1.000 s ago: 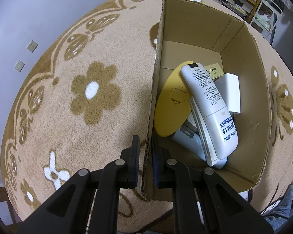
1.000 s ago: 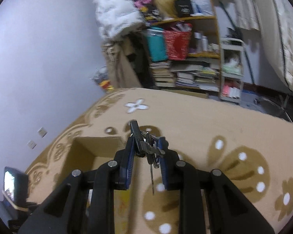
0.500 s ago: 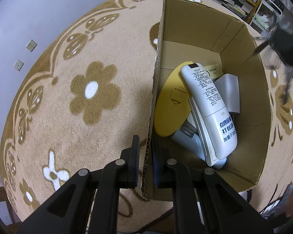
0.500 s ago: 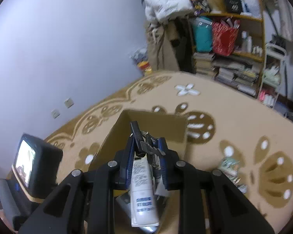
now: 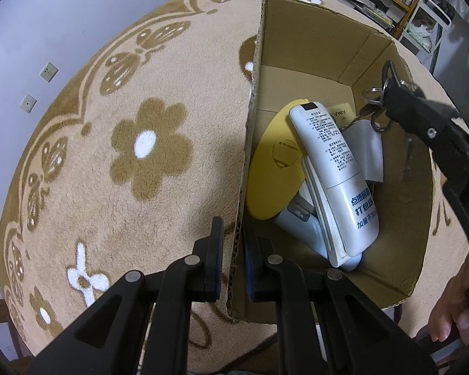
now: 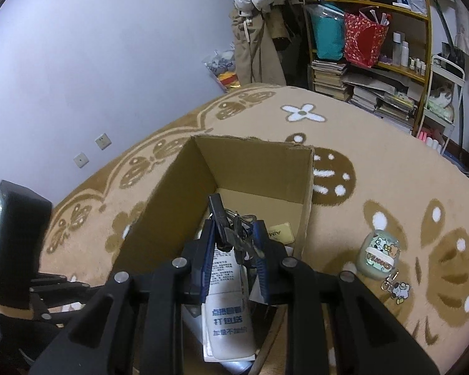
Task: Organize rigid objects
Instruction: 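Carry the key ring into the box and open the right tool, then return the right tool to the green cartoon tin and grasp it, then carry the green tin into the box and release it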
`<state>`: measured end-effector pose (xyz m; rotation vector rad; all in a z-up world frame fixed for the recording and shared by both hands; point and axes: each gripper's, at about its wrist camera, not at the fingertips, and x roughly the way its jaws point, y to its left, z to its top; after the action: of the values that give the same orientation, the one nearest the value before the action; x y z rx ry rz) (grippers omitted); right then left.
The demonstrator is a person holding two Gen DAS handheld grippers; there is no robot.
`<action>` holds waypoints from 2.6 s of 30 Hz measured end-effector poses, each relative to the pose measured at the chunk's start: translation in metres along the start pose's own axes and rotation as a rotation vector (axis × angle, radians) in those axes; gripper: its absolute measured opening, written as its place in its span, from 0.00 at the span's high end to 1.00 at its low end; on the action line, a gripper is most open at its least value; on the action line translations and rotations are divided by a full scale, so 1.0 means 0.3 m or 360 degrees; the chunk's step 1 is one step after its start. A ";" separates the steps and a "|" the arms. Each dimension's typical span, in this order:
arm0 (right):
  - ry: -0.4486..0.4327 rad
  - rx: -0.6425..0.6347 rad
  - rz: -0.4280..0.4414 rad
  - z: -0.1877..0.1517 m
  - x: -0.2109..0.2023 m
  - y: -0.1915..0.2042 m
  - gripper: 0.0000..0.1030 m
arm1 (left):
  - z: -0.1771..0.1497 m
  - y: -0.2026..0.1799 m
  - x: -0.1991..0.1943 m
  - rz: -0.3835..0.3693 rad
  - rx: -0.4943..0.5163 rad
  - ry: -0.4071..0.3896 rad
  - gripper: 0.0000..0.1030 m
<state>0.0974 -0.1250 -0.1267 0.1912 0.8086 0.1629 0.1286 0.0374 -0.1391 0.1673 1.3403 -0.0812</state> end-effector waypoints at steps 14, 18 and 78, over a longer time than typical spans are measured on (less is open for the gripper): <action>-0.0128 -0.0007 -0.0074 0.039 -0.060 -0.024 0.74 | 0.001 -0.006 0.002 0.0016 0.0007 -0.0005 0.89; -0.0251 -0.0012 -0.0187 0.062 -0.119 -0.063 0.44 | 0.002 -0.005 0.003 0.0017 0.0012 -0.0003 0.89; 0.0147 0.0383 -0.0724 -0.107 0.166 -0.473 0.41 | 0.010 -0.014 0.010 0.0051 0.0049 0.0001 0.88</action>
<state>0.1180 -0.2483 -0.2161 0.2222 0.9433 -0.3576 0.1315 0.0329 -0.1416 0.2147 1.3372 -0.0748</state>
